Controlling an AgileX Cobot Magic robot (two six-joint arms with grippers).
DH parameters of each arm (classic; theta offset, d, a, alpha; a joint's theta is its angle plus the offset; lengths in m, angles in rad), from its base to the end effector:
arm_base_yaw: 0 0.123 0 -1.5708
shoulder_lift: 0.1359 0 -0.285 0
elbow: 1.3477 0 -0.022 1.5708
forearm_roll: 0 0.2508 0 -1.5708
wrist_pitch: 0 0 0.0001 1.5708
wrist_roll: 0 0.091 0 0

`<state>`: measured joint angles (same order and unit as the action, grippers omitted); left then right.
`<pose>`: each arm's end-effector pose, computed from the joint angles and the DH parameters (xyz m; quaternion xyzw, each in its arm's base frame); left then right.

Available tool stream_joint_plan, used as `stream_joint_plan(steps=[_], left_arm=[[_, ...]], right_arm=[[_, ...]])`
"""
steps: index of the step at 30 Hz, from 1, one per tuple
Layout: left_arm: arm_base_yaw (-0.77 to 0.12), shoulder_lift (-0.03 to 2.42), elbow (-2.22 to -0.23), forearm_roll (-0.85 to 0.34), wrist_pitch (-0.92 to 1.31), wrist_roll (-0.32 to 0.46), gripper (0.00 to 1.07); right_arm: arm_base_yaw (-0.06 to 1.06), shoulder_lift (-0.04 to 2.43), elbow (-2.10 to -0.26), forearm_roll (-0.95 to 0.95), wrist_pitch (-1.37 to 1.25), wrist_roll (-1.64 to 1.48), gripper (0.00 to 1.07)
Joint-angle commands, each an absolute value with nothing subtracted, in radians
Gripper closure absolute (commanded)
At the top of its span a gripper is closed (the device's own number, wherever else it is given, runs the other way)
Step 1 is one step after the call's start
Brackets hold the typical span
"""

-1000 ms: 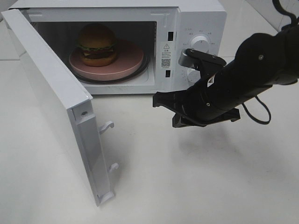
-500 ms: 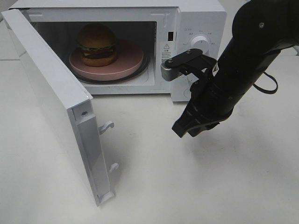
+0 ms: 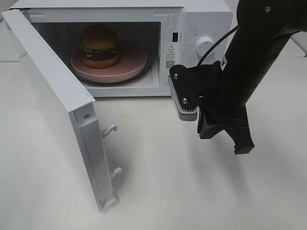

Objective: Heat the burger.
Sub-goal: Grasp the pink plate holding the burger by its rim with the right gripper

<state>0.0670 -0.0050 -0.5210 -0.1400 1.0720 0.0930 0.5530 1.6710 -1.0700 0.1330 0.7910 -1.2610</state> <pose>-0.0083 -0.0117 0.2828 0.0150 0.8472 -0.0275 0.5304 0.2678 0.1754 0.2087 -0.7543 0.6409 0.0039 0.1425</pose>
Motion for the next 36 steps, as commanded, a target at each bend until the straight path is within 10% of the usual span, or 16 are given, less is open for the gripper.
stream_joint_plan(steps=[1,12,22,36], left_arm=[[0.069,-0.009,-0.517,-0.148,1.075,0.088,0.07],[0.069,-0.009,-0.517,-0.148,1.075,0.088,0.07],[0.069,-0.009,-0.517,-0.148,1.075,0.088,0.07],[0.069,-0.009,-0.517,-0.148,1.075,0.088,0.07]], right_arm=[[0.550,1.659,-1.077,0.081,0.757,-1.462,0.96],[0.550,1.659,-1.077,0.008,0.624,-1.486,0.75],[0.550,1.659,-1.120,0.012,0.537,-1.386,0.13],[0.609,1.672,-1.186,-0.044,0.462,-1.331,0.14]])
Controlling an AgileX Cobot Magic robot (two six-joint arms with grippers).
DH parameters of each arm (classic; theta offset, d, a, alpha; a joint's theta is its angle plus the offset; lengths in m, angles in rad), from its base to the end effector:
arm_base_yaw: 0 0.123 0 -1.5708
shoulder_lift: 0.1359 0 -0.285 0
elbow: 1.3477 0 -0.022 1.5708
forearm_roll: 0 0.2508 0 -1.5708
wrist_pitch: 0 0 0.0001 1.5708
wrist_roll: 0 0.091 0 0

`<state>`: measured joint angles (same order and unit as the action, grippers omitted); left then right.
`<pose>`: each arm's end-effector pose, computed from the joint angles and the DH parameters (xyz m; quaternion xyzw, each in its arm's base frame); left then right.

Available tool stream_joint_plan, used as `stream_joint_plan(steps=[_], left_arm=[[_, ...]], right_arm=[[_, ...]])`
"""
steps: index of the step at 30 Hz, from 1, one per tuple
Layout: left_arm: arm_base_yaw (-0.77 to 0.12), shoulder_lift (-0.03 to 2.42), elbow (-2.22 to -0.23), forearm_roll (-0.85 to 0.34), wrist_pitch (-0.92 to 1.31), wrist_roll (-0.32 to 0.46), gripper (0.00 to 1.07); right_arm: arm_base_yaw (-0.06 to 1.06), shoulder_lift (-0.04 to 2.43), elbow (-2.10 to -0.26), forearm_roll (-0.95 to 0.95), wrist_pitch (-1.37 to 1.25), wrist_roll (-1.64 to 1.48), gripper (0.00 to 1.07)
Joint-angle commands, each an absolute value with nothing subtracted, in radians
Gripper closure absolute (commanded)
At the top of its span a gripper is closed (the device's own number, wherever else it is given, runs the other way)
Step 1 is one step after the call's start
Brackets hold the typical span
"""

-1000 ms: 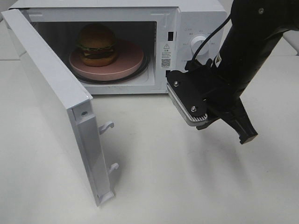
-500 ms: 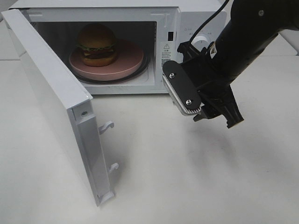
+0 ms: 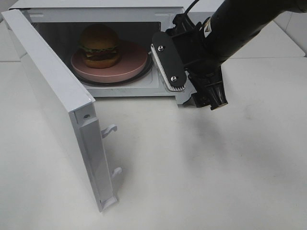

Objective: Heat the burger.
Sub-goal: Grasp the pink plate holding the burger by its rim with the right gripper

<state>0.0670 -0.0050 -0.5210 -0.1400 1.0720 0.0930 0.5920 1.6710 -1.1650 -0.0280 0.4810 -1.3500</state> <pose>-0.0083 -0.0117 0.2828 0.0150 0.8472 -0.0275 0.5304 0.3004 0.2006 0.2469 -0.7848 0.5250 -0.1313 0.3021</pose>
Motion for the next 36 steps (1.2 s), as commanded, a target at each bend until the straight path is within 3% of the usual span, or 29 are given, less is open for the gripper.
stream_joint_plan(steps=[1,36], left_arm=[[0.069,-0.009,-0.517,-0.148,1.075,0.088,0.07],[0.069,-0.009,-0.517,-0.148,1.075,0.088,0.07]], right_arm=[[0.609,1.677,-1.194,-0.047,0.462,-1.327,0.14],[0.644,2.040,-1.511,-0.124,0.336,-1.149,0.22]])
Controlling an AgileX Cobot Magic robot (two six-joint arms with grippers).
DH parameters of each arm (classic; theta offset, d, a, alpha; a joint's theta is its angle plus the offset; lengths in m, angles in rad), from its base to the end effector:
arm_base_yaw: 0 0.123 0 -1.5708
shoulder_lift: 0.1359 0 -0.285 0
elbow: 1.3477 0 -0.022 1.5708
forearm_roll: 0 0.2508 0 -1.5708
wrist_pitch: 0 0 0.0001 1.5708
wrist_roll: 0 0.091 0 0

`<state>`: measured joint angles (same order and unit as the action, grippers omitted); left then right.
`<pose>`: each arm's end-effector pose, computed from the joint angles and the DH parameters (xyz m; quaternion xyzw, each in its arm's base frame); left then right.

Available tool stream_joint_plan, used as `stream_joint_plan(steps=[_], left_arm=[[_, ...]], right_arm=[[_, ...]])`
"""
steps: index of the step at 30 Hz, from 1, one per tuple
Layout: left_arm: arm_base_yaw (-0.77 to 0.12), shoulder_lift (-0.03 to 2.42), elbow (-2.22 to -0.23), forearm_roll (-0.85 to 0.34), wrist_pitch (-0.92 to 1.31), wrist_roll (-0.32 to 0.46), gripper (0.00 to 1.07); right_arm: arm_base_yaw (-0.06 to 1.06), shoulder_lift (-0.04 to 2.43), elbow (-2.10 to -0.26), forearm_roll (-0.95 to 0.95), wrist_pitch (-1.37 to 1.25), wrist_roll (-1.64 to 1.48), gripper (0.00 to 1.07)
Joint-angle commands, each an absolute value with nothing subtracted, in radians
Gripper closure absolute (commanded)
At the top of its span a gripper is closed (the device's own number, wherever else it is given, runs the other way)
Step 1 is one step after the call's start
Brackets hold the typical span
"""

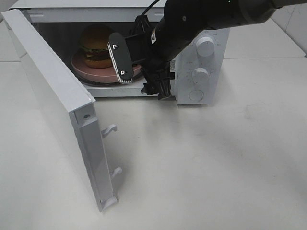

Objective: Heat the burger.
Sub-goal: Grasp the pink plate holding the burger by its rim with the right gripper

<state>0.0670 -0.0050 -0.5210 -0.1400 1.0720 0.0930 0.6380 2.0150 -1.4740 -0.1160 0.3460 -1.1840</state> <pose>-0.0083 -0.0117 0.2828 0.0150 0.8472 -0.0275 0.5304 0.3674 0.2679 0.2061 -0.7573 0.5329 -0.1385 0.3510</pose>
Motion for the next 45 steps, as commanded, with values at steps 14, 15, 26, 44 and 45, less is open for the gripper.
stream_joint_plan(steps=[14,15,26,44,45], left_arm=[[0.069,-0.009,-0.517,-0.148,1.075,0.088,0.07],[0.069,-0.009,-0.517,-0.148,1.075,0.088,0.07],[0.069,-0.009,-0.517,-0.148,1.075,0.088,0.07],[0.069,-0.009,-0.517,-0.148,1.075,0.088,0.07],[0.069,-0.009,-0.517,-0.148,1.075,0.088,0.07]], right_arm=[[0.644,2.165,-1.639,-0.124,0.350,-1.128,0.24],[0.644,2.165,-1.639,-0.124,0.350,-1.128,0.24],[0.644,2.239,-1.734,-0.123,0.374,-1.087,0.26],[0.639,2.405,-1.994,-0.137,0.515,-1.053,0.28],[0.639,2.405,-1.994,-0.137,0.515,-1.053,0.28]])
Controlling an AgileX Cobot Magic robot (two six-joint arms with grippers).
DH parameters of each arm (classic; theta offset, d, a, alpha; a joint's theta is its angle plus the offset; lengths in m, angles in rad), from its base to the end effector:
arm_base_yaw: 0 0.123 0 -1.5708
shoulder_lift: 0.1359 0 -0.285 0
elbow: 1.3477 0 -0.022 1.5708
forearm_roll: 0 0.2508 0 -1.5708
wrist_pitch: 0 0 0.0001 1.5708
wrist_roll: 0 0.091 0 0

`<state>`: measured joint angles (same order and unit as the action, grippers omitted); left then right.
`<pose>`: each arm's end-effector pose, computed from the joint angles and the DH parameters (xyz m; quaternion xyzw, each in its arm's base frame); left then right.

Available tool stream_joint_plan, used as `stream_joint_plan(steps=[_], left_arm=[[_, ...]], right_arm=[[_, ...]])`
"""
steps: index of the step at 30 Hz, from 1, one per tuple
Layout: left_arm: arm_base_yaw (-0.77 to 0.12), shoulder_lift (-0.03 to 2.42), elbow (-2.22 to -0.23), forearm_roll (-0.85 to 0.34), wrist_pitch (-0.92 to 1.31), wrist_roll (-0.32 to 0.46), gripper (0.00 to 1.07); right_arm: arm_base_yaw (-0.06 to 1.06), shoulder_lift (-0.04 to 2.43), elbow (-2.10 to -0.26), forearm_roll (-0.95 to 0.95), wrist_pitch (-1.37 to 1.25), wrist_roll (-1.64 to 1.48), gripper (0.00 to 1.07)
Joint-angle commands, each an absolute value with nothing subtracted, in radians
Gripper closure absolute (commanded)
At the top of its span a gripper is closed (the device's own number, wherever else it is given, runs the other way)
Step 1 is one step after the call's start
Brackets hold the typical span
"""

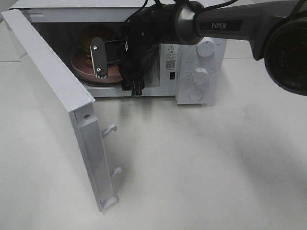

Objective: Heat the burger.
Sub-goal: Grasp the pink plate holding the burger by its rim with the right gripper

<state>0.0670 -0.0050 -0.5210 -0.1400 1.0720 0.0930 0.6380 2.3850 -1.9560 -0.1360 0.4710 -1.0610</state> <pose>-0.0083 -0.0117 0.2828 0.0150 0.8472 -0.0275 0.5304 0.4356 0.3160 0.1596 -0.7257 0.5784 -0.1274 0.3502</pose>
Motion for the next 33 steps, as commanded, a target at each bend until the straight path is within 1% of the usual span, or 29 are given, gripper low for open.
stream_joint_plan(steps=[1,8,10,13,14,15,16,18,19,20,21,27,33], left_arm=[[0.069,-0.009,-0.517,-0.148,1.075,0.088,0.07],[0.069,-0.009,-0.517,-0.148,1.075,0.088,0.07],[0.069,-0.009,-0.517,-0.148,1.075,0.088,0.07],[0.069,-0.009,-0.517,-0.148,1.075,0.088,0.07],[0.069,-0.009,-0.517,-0.148,1.075,0.088,0.07],[0.069,-0.009,-0.517,-0.148,1.075,0.088,0.07],[0.069,-0.009,-0.517,-0.148,1.075,0.088,0.07],[0.069,-0.009,-0.517,-0.148,1.075,0.088,0.07],[0.069,-0.009,-0.517,-0.148,1.075,0.088,0.07],[0.069,-0.009,-0.517,-0.148,1.075,0.088,0.07],[0.069,-0.009,-0.517,-0.148,1.075,0.088,0.07],[0.069,-0.009,-0.517,-0.148,1.075,0.088,0.07],[0.069,-0.009,-0.517,-0.148,1.075,0.088,0.07]], right_arm=[[0.629,2.419,-2.021,-0.120,0.522,-1.053,0.28],[0.618,2.449,-2.052,-0.095,0.521,-1.054,0.30],[0.618,2.463,-2.054,-0.083,0.521,-1.054,0.36],[0.618,2.467,-2.054,-0.084,0.518,-1.054,0.39],[0.618,2.468,-2.054,-0.084,0.513,-1.059,0.49],[0.618,2.468,-2.054,-0.084,0.511,-1.059,0.56],[0.618,2.468,-2.054,-0.084,0.511,-1.059,0.56],[0.619,2.466,-2.054,-0.084,0.512,-1.059,0.85],[0.619,2.466,-2.054,-0.084,0.512,-1.059,0.85],[0.619,2.465,-2.054,-0.084,0.517,-1.059,0.93],[0.620,2.465,-2.054,-0.084,0.523,-1.059,1.07],[0.620,2.465,-2.054,-0.078,0.532,-1.063,1.07],[0.620,2.449,-2.054,-0.028,0.616,-1.184,1.07]])
